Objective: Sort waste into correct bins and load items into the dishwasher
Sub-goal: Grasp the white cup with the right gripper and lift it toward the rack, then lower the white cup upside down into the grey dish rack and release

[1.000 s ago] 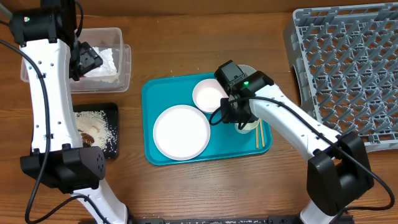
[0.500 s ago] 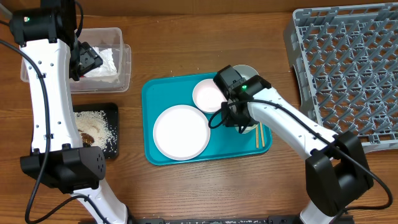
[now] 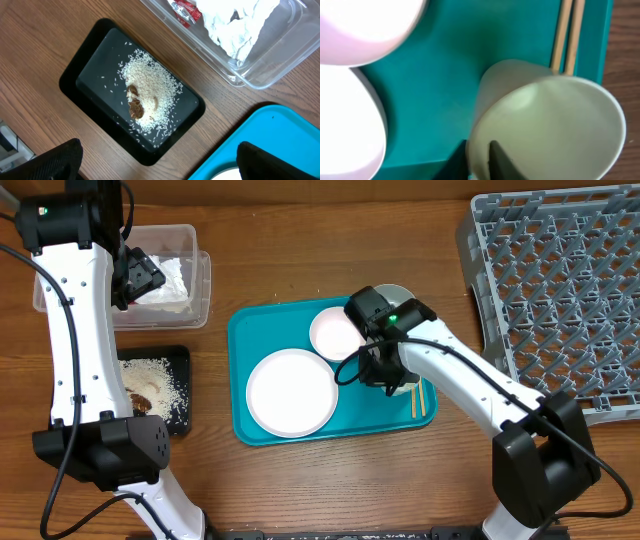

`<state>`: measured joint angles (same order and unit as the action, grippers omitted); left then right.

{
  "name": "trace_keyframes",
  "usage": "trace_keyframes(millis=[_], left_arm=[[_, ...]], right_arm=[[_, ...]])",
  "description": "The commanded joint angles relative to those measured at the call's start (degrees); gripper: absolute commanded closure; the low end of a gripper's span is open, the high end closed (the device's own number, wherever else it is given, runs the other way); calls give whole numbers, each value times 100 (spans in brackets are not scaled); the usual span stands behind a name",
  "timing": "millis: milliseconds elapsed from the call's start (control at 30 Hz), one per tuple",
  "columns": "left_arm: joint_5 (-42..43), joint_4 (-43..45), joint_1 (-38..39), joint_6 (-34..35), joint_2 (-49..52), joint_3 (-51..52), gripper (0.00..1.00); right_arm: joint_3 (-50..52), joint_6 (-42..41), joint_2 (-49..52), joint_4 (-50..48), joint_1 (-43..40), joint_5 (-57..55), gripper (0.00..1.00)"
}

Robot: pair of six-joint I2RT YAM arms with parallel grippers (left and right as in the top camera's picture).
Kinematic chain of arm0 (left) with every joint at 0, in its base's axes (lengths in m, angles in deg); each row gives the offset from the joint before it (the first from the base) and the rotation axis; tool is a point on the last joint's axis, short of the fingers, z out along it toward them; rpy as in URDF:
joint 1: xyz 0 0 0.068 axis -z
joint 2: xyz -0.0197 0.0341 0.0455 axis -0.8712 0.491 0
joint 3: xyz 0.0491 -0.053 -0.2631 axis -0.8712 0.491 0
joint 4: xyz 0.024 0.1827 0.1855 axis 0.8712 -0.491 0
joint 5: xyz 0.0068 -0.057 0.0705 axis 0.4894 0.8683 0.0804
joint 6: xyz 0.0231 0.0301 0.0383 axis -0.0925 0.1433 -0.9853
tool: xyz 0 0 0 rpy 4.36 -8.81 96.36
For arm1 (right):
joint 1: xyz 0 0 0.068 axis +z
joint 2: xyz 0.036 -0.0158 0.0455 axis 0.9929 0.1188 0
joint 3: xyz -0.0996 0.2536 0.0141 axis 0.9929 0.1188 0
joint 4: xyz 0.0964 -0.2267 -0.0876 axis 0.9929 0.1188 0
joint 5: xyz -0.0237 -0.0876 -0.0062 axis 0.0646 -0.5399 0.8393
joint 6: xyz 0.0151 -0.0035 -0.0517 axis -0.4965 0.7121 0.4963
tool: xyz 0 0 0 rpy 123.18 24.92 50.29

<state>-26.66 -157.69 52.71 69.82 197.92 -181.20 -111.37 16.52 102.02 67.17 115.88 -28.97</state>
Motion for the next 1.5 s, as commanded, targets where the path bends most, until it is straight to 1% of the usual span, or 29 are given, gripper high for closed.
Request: trace_keyframes(millis=[0,133,267,400,500,633,733,900,967,1000,1100,1267,1367,1467], left_arm=[[2,-11,13,-66,-107,-98,0],[2,-11,13,-66,-107,-98,0],[2,-11,13,-66,-107,-98,0],[2,-11,13,-66,-107,-98,0],[2,-11,13,-66,-107,-98,0],[2,-11,13,-66,-107,-98,0],[2,-11,13,-66,-107,-98,0],[2,-11,13,-66,-107,-98,0],[4,-11,13,-66,-107,-98,0],[2,-11,13,-66,-107,-98,0],[2,-11,13,-66,-107,-98,0],[2,-11,13,-66,-107,-98,0],[2,-11,13,-66,-107,-98,0],[2,-11,13,-66,-107,-98,0]], right_arm=[[-175,-63,-50,31,28,-20,96],[-219,-63,-50,48,28,35,96],[-507,-42,-61,271,7,105,96],[-1357,76,-118,953,-269,87,96],[-2277,376,-179,1558,-761,94,96],[-3536,984,-201,2142,-1832,385,96],[-4197,1482,-199,2238,-2986,1187,96],[-4332,2035,-149,1845,-5108,2920,96],[-4293,2455,-63,1602,-5869,3781,96],[-4275,2566,-15,1480,-6179,4083,96],[-4266,2553,192,1021,-6988,4627,96],[-4266,2494,671,184,-7853,5421,96],[-4266,2494,1040,-216,-8161,5855,96],[-4266,2345,1414,-372,-8336,5897,96]])
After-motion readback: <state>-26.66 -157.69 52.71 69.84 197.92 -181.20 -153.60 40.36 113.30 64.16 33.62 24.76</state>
